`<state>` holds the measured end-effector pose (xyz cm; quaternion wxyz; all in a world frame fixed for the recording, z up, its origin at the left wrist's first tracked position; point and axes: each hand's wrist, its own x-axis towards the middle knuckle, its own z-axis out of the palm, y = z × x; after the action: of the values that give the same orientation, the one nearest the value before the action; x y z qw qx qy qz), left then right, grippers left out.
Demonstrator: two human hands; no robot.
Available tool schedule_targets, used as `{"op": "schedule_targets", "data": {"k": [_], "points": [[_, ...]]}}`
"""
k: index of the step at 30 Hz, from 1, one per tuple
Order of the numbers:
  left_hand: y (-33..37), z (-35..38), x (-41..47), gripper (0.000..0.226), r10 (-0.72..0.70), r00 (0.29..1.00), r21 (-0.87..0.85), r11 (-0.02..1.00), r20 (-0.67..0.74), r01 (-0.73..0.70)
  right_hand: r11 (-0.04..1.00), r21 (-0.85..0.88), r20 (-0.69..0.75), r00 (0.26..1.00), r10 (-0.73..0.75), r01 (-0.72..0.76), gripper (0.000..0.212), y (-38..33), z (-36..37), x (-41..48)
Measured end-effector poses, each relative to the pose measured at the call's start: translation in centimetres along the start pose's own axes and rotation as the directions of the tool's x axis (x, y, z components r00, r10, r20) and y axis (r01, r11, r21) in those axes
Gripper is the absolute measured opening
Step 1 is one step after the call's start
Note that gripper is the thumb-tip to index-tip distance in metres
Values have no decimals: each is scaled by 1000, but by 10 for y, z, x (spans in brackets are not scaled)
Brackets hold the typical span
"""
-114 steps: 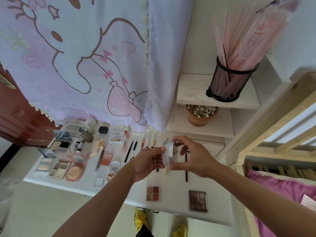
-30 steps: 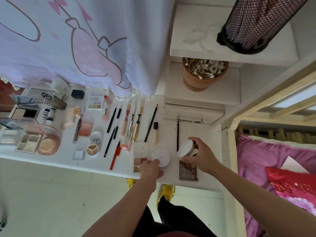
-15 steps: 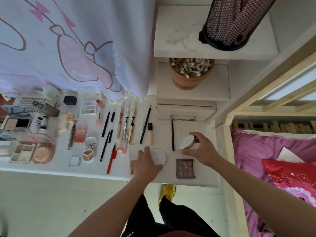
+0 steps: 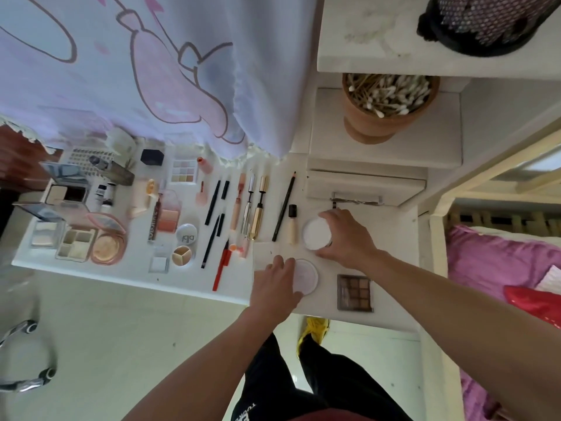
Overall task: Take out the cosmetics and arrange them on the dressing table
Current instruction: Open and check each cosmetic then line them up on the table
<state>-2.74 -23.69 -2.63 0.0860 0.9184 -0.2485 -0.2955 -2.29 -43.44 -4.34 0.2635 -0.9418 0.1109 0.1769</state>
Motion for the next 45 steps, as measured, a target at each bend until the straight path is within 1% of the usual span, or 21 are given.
{"op": "schedule_targets", "data": {"k": [4,7,10,12,14,16,18,20,22,24,29,33,35,37,38,41,42,43,45], "points": [[-7,0,-2,51,4,1000,-19,1000,-9,-4,980,-196,46,999,-13,22,83,-5,12,15],[-9,0,-2,50,-2,1000,-21,1000,-8,1,969,-246,72,997,-22,39,85,-7,18,18],[-11,0,-2,49,-1,1000,-10,1000,6,1,981,-187,107,994,-31,51,90,-3,14,12],[-12,-1,-1,47,16,1000,-3,1000,5,-16,990,-129,72,997,-39,48,79,5,8,1],[-14,-3,1,44,30,1000,-4,1000,-2,-30,994,-104,-16,1000,-24,22,61,15,3,-12],[-16,-5,3,43,32,999,-18,999,-4,-32,995,-78,-104,993,61,-69,45,22,4,-20],[-16,-8,4,42,36,999,-24,999,-11,-36,977,-52,-122,973,197,-204,34,25,7,-21],[-17,-12,4,41,34,999,-32,999,-24,-35,939,-27,-71,937,341,-344,35,23,7,-17],[-18,-16,5,39,33,999,-34,999,-37,-34,911,-13,-57,910,412,-413,37,23,6,-13],[-19,-19,5,39,26,999,-43,999,-43,-28,901,-5,-54,899,434,-434,35,22,5,-8],[-18,-30,6,45,36,997,-53,998,-62,-39,885,15,20,885,465,-465,27,24,-4,-14],[-14,-44,12,44,49,993,-91,994,-109,-59,915,-27,9,916,402,-402,23,25,-25,-38],[-10,-52,17,39,28,991,-176,983,-132,-51,938,-26,24,938,345,-344,17,23,-36,-50],[-3,-64,22,31,-33,988,-347,938,-148,-21,964,17,39,963,266,-267,14,20,-47,-62],[0,-71,25,28,-71,988,-457,890,-135,1,973,46,45,974,223,-225,14,18,-51,-66],[11,-97,28,23,-115,991,-744,668,-61,32,988,111,31,995,100,-103,14,7,-64,-78],[15,-106,28,21,-112,993,-803,595,-41,34,990,124,19,998,61,-62,13,3,-68,-81],[19,-115,28,18,-98,995,-838,545,-31,28,991,131,3,1000,23,-23,11,-2,-72,-83],[23,-126,28,12,-65,998,-865,501,-15,20,989,147,-14,999,-33,35,9,-8,-78,-85]]}}
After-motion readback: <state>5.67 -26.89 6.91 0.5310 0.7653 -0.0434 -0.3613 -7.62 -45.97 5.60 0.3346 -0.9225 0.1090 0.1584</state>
